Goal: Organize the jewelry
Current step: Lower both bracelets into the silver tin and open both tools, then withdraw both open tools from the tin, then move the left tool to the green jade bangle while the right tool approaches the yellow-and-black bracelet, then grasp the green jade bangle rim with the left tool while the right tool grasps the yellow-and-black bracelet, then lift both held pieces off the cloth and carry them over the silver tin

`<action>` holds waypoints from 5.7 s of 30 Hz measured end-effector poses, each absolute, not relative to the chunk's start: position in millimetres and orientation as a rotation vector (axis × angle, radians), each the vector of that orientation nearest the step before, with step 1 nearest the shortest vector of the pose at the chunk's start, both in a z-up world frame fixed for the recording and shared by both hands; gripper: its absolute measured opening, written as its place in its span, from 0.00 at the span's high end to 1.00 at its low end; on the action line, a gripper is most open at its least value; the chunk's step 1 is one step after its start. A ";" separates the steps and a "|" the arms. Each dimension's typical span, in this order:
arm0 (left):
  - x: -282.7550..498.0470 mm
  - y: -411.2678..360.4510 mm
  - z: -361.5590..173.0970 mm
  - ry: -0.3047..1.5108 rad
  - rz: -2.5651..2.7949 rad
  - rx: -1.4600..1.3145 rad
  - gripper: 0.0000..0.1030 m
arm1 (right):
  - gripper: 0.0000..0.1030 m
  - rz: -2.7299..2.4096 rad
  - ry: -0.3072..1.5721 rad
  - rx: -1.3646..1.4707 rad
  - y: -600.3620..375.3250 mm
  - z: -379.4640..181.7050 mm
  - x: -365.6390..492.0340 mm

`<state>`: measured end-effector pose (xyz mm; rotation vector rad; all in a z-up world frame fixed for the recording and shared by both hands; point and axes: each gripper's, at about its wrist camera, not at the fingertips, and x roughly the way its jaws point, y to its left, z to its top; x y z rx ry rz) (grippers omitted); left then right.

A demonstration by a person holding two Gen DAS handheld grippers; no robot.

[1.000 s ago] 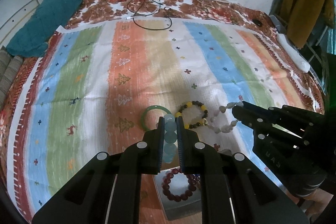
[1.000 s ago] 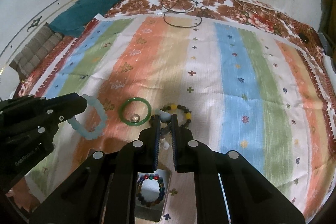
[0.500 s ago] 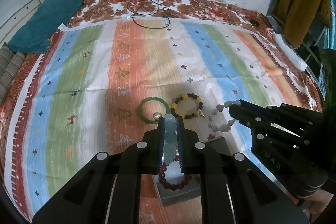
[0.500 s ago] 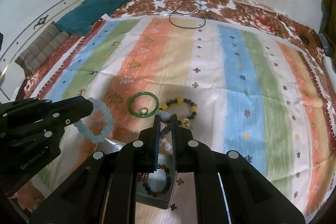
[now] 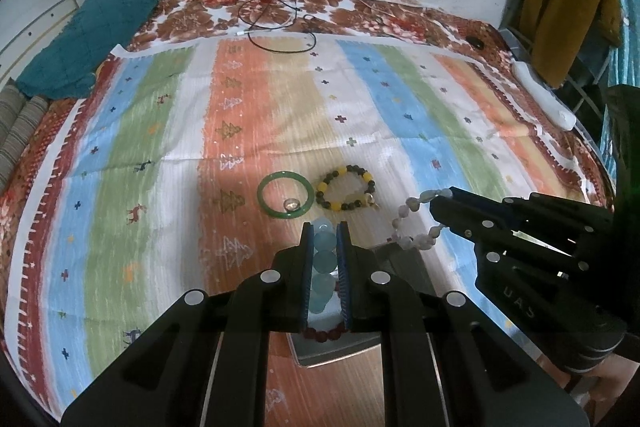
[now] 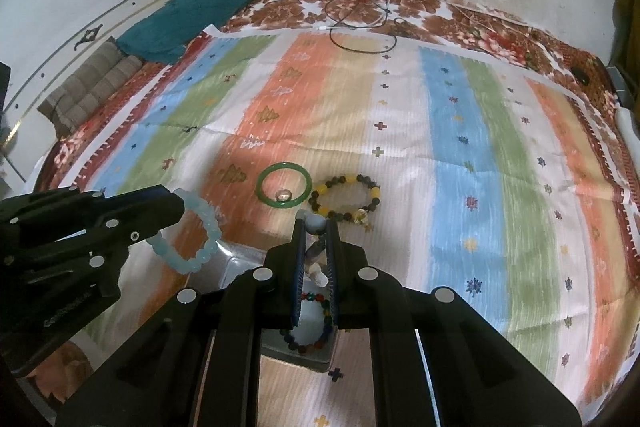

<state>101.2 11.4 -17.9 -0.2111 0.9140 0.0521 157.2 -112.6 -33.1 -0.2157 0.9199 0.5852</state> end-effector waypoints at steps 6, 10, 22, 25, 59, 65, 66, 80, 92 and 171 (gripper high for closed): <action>92.5 9.3 -18.8 0.910 0.047 -0.219 0.89 | 0.89 0.597 0.927 -0.222 -116.9 -35.5 143.3; 83.2 5.6 -18.3 0.905 0.042 -0.220 0.89 | 0.89 0.602 0.935 -0.226 -119.4 -37.6 137.9; 77.5 3.0 -19.3 0.915 0.061 -0.214 0.89 | 0.89 0.603 0.962 -0.206 -122.9 -41.2 132.5; 77.8 8.3 -19.1 0.916 0.086 -0.222 0.85 | 0.87 0.580 0.978 -0.180 -126.7 -42.5 138.0; 151.6 55.0 -59.5 1.055 0.220 -0.234 0.40 | 0.36 0.435 1.074 -0.214 -119.3 -71.9 225.4; 166.5 58.1 -68.1 1.073 0.216 -0.217 0.38 | 0.36 0.431 1.080 -0.210 -115.6 -74.2 236.8; 169.1 59.9 -70.5 1.079 0.220 -0.219 0.37 | 0.35 0.429 1.080 -0.211 -114.8 -74.7 239.2; 204.7 63.1 -91.8 1.127 0.215 -0.184 0.30 | 0.35 0.411 1.125 -0.241 -104.0 -96.5 270.0; 228.2 74.7 -123.3 1.193 0.221 -0.187 0.30 | 0.35 0.376 1.154 -0.256 -98.7 -118.8 288.9; 220.1 52.3 -96.7 1.145 0.172 -0.171 0.93 | 0.88 0.513 1.052 -0.243 -79.3 -85.2 265.4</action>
